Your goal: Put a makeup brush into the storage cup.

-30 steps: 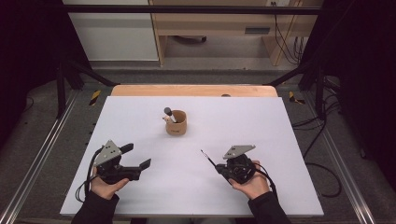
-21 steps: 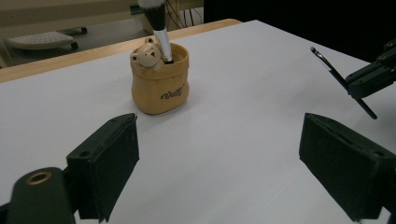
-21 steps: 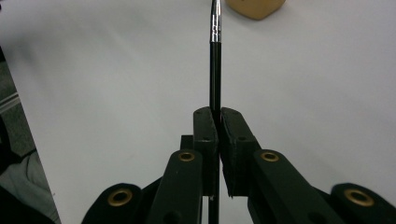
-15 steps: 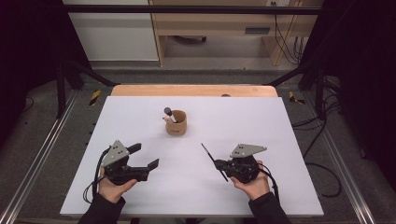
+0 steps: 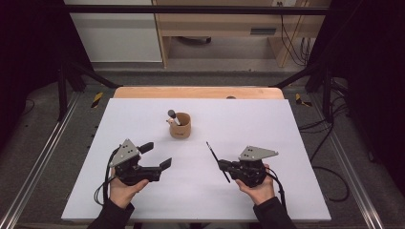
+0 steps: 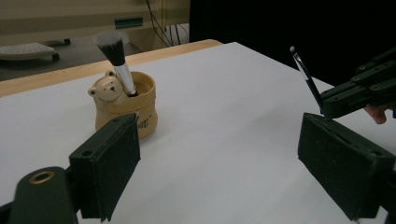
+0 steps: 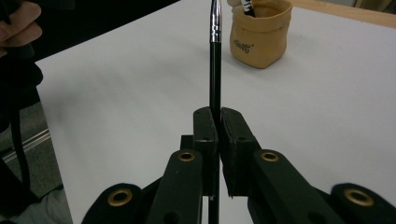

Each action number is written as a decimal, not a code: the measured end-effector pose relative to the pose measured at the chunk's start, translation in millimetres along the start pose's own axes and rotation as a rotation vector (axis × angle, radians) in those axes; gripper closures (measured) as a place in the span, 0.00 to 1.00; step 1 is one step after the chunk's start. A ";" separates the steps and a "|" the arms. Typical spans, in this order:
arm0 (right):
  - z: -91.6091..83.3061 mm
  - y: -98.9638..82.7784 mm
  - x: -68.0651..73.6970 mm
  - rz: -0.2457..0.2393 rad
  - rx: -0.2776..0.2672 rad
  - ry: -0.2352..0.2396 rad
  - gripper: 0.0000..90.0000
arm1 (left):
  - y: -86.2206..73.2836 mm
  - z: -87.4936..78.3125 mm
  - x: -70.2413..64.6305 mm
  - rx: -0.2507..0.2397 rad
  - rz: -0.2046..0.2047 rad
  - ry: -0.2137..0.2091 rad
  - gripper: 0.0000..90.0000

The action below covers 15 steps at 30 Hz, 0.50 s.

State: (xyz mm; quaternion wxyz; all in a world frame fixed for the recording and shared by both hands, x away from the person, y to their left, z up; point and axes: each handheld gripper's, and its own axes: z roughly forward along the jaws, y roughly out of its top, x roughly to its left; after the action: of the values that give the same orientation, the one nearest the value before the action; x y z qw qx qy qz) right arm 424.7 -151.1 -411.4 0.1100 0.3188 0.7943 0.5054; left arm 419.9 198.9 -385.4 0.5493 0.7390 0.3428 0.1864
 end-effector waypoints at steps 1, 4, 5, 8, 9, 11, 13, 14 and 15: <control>0.0 0.3 0.2 0.000 -0.009 -0.001 0.95 | 0.6 1.2 -0.5 -0.001 -0.002 -0.001 0.14; 0.0 1.1 0.8 0.004 -0.026 -0.005 0.95 | 2.8 6.0 -2.3 -0.001 -0.003 -0.005 0.14; 0.1 1.3 0.6 0.004 -0.034 -0.006 0.95 | 3.4 7.7 -3.0 -0.004 -0.002 -0.005 0.14; 0.0 2.7 0.7 0.007 -0.051 -0.007 0.95 | 6.9 12.2 -5.4 -0.009 -0.006 -0.009 0.14; 0.1 2.9 0.6 0.008 -0.055 -0.010 0.95 | 8.2 13.7 -6.6 -0.012 -0.003 -0.009 0.14; -0.1 3.5 0.3 0.013 -0.063 -0.006 0.95 | 10.6 17.0 -9.1 -0.013 0.000 -0.018 0.14; -0.7 4.4 0.8 0.015 -0.072 -0.006 0.95 | 11.9 19.4 -11.1 -0.012 0.004 -0.022 0.14; -1.0 4.5 1.1 0.013 -0.074 -0.007 0.95 | 12.4 21.3 -12.4 -0.013 0.006 -0.027 0.14; -1.1 4.7 1.4 0.014 -0.078 -0.004 0.95 | 12.7 22.2 -13.1 -0.011 0.006 -0.028 0.14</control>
State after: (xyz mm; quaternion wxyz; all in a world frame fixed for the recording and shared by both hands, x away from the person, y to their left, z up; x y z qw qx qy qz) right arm 424.9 -149.6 -406.5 0.1206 0.3208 0.7716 0.5359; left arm 429.0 172.3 -379.5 0.5576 0.7395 0.3316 0.1798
